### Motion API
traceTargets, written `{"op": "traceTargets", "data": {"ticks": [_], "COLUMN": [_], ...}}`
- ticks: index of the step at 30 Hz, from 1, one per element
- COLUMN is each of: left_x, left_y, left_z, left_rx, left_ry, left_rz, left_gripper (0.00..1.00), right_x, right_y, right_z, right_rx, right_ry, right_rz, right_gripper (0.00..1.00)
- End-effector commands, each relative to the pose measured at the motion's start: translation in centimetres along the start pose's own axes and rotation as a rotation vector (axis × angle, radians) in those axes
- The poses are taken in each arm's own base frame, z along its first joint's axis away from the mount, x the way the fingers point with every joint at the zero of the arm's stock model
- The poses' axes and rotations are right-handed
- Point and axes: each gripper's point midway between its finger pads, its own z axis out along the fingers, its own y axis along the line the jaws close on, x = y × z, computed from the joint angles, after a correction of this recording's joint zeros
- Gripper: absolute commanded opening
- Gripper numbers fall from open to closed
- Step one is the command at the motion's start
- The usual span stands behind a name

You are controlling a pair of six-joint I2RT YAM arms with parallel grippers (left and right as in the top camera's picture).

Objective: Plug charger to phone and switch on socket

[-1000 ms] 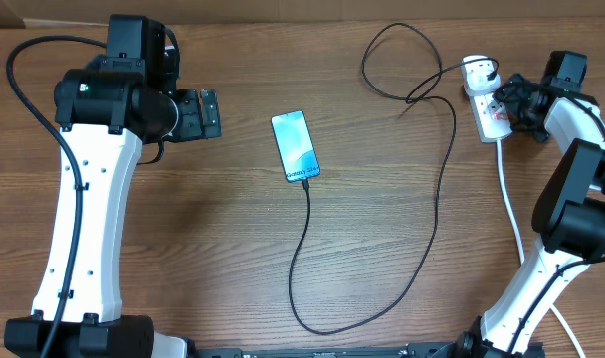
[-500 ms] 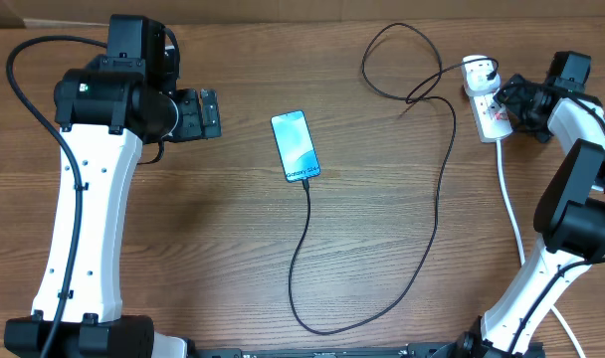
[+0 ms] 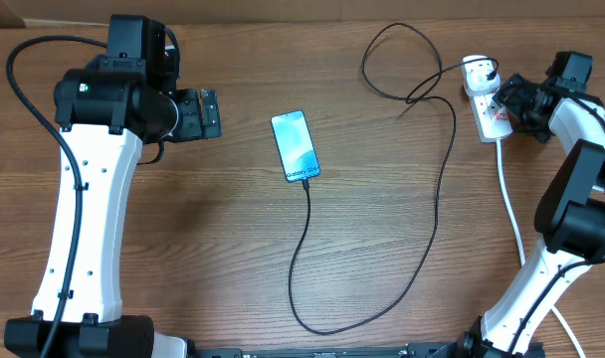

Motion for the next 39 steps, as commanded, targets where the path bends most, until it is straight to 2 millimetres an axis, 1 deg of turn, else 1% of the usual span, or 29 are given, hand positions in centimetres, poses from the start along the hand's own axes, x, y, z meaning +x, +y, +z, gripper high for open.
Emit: {"op": "traceTargets", "data": {"ticks": [1, 18, 21, 23, 25, 29, 31, 33, 35, 38, 39], "left_x": [-0.2, -0.2, -0.2, -0.2, -0.2, -0.2, -0.2, -0.2, -0.2, -0.2, -0.2], "left_y": [0.0, 0.0, 0.0, 0.0, 0.0, 0.0, 0.0, 0.0, 0.0, 0.0, 0.0], "left_z": [0.2, 0.2, 0.2, 0.2, 0.2, 0.2, 0.2, 0.2, 0.2, 0.2, 0.2], "left_rx": [-0.006, -0.006, -0.006, -0.006, -0.006, -0.006, -0.006, -0.006, -0.006, -0.006, -0.006], "left_ry": [0.0, 0.0, 0.0, 0.0, 0.0, 0.0, 0.0, 0.0, 0.0, 0.0, 0.0], "left_rz": [-0.017, -0.017, -0.017, -0.017, -0.017, -0.017, -0.017, -0.017, -0.018, -0.017, -0.017], "left_gripper": [1.0, 1.0, 1.0, 1.0, 1.0, 1.0, 1.0, 1.0, 1.0, 1.0, 1.0], "right_x": [2.5, 3.1, 3.4, 3.0, 2.1, -0.6, -1.9, -2.8, -3.5, -4.4, -4.6], "right_y": [0.7, 1.6, 2.6, 2.9, 3.0, 3.0, 3.2, 3.5, 3.7, 4.3, 4.5], "right_z": [1.5, 1.6, 1.2, 0.5, -0.5, -3.9, -6.1, -8.3, -10.3, -14.3, -15.4], "right_rx": [-0.026, -0.034, -0.089, -0.11, -0.112, -0.128, -0.139, -0.147, -0.149, -0.162, -0.166], "right_ry": [0.078, 0.087, 0.108, 0.103, 0.08, 0.011, -0.03, -0.059, -0.088, -0.137, -0.149], "right_rz": [-0.047, -0.085, -0.083, -0.073, -0.054, 0.001, 0.001, 0.001, 0.0, -0.007, -0.008], "right_gripper": [1.0, 1.0, 1.0, 1.0, 1.0, 1.0, 1.0, 1.0, 1.0, 1.0, 1.0]}}
